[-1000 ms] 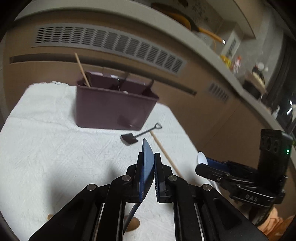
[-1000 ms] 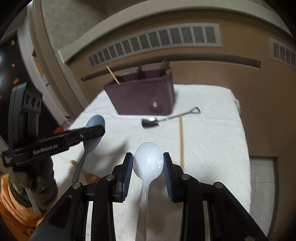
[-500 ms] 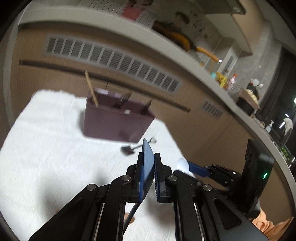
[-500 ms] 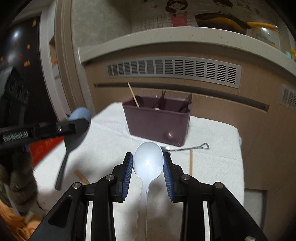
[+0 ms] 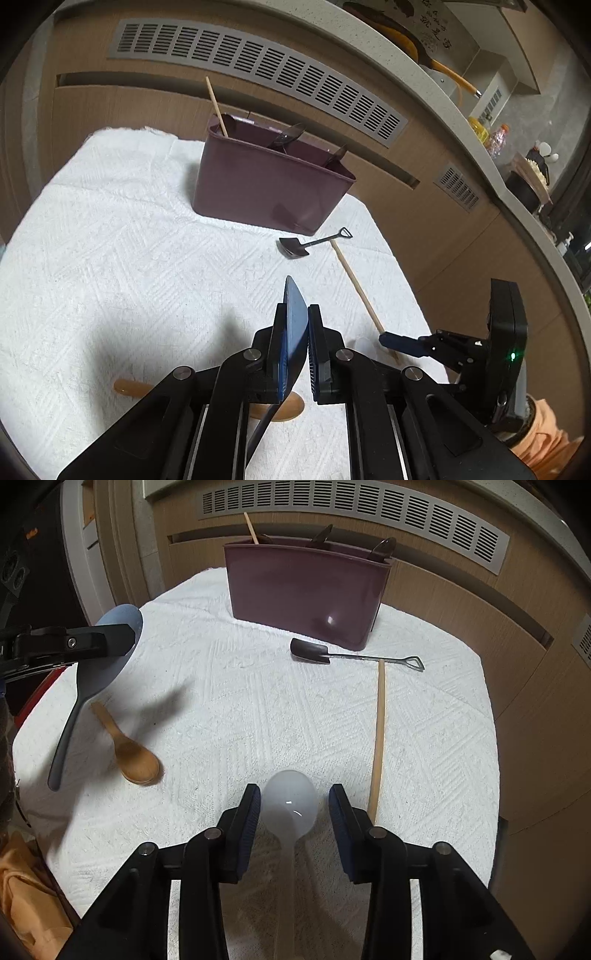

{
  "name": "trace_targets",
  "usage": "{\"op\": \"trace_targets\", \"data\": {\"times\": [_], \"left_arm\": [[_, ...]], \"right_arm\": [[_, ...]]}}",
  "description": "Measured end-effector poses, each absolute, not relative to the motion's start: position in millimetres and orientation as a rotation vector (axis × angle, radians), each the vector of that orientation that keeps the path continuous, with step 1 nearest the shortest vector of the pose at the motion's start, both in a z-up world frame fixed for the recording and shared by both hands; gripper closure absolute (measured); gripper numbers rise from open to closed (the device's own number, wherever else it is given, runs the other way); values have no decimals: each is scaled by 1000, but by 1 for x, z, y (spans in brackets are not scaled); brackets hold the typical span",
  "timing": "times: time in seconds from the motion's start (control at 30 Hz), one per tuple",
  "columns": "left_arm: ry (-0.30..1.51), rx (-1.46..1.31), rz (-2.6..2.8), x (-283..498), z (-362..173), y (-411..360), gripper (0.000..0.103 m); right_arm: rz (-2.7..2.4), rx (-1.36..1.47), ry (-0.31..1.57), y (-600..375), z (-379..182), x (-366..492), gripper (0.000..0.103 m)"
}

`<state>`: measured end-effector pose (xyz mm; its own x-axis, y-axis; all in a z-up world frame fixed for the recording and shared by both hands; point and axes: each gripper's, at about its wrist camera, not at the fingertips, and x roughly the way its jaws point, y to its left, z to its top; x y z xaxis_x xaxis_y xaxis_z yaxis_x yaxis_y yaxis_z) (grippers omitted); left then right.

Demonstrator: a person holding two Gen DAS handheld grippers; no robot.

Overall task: Organize utensils
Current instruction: 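Lift the blue spoon and white spoon over the purple caddy with both grippers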

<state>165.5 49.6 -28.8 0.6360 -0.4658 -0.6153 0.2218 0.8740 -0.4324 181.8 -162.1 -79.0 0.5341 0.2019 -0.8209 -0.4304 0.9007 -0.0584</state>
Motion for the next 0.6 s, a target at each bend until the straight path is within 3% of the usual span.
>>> {"op": "trace_targets", "data": {"times": [0.2,0.27,0.33,0.6], "left_arm": [[765,-291,-378,162,-27,49,93],[768,-295,-375,162,-28,51,93],[762,-308,-377,161,-27,54,93],[550,-434,-473,157,11,63,93]], "right_arm": [[333,-273,1018,-151,-88,194,61],[329,-304,1035,-145,-91,196,71],[335,-298,1015,-144,-85,193,72],[447,-89,563,-159,1,162,72]]}}
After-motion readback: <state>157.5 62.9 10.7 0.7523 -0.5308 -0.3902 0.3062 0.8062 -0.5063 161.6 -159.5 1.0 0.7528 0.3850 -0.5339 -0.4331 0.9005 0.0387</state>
